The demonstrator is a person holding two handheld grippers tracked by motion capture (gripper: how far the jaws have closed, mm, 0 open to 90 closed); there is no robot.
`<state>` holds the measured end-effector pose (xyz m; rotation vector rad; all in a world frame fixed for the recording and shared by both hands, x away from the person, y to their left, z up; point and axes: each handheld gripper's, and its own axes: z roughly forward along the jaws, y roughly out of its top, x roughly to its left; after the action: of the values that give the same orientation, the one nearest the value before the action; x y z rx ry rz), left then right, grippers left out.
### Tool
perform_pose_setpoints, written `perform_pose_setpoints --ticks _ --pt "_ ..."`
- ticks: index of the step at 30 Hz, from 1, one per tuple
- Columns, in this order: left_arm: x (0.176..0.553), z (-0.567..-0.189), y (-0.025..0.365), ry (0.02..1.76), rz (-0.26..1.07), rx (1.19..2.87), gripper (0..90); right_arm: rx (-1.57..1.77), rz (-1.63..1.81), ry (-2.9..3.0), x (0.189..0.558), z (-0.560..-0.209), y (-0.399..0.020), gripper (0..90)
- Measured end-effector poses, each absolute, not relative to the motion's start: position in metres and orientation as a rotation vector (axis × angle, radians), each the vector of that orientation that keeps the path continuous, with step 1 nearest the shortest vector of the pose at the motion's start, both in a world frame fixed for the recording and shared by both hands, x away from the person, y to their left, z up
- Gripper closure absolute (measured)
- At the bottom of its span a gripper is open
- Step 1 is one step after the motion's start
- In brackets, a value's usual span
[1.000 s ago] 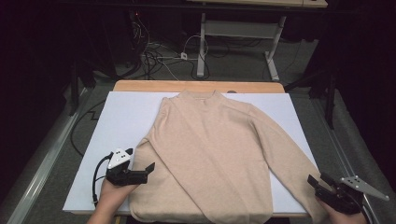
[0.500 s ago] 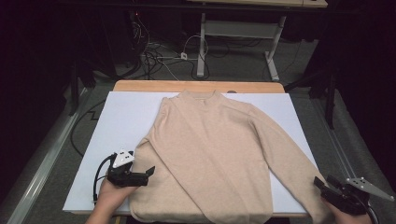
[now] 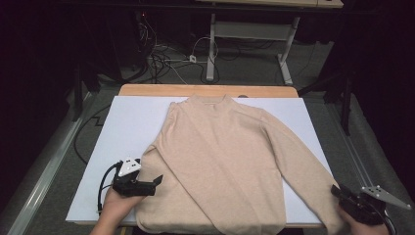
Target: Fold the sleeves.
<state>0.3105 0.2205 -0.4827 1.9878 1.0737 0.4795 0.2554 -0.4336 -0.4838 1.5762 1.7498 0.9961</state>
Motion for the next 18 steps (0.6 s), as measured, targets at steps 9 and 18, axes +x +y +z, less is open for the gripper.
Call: perform_pose_setpoints --ticks 9,18 --pt "0.309 -0.482 0.219 1.067 0.47 1.973 0.0 1.557 1.009 1.773 0.256 -0.482 -0.436 87.4" --pt "0.306 -0.479 0.221 1.072 0.445 1.971 0.0 1.472 1.069 1.783 0.253 -0.47 -0.417 87.7"
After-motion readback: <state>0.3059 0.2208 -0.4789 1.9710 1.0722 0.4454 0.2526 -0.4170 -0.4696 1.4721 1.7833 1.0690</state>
